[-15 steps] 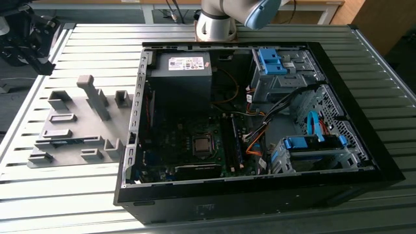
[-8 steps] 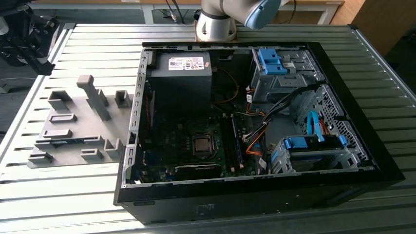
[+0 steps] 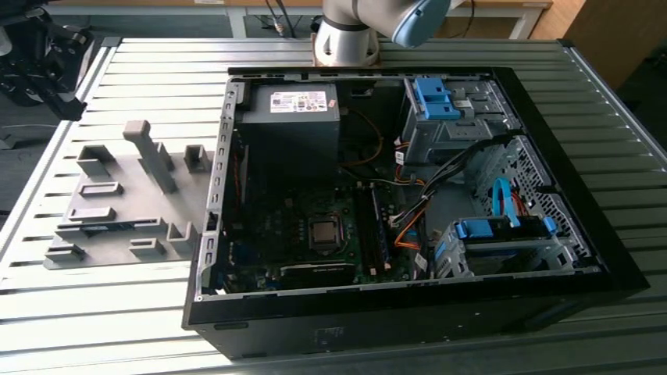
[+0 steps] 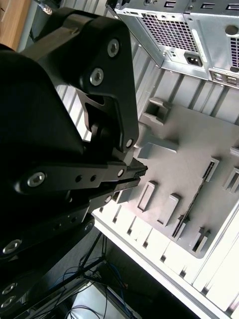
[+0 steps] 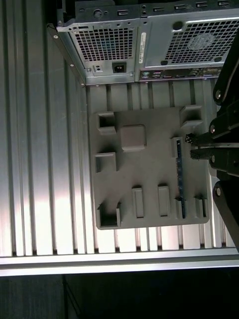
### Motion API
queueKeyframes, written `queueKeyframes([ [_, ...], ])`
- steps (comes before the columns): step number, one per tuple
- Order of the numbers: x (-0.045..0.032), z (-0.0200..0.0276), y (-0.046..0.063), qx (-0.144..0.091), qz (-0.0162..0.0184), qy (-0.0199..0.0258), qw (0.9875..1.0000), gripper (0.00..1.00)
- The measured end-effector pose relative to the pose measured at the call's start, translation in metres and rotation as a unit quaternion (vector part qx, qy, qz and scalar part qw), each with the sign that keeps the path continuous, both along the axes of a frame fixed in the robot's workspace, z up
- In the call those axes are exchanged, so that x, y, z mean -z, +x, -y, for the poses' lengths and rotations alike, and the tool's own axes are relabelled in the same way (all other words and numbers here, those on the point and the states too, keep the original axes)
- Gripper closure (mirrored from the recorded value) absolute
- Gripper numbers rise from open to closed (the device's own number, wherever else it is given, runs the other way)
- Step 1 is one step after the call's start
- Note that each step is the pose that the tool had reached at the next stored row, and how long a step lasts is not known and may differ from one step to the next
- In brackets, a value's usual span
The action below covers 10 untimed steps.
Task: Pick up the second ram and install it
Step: 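Pick up the second ram and move it above second insertion slot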
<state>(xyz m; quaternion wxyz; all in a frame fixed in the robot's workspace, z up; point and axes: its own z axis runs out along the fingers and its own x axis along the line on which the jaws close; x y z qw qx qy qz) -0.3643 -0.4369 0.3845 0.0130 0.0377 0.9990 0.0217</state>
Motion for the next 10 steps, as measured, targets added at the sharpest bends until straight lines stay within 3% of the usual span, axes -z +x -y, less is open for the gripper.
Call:
queueKeyframes([
  [2,0.0000,0.0000,-0.0008,0.000,0.0000,0.0000,1.0000,0.82],
  [3,0.0000,0.0000,-0.0008,0.000,0.0000,0.0000,1.0000,0.47],
  [4,0.0000,0.0000,-0.0009,0.000,0.0000,0.0000,1.0000,0.47],
  [5,0.0000,0.0000,-0.0010,0.000,0.0000,0.0000,1.0000,0.40],
  [10,0.0000,0.0000,-0.0013,0.000,0.0000,0.0000,1.0000,0.40],
])
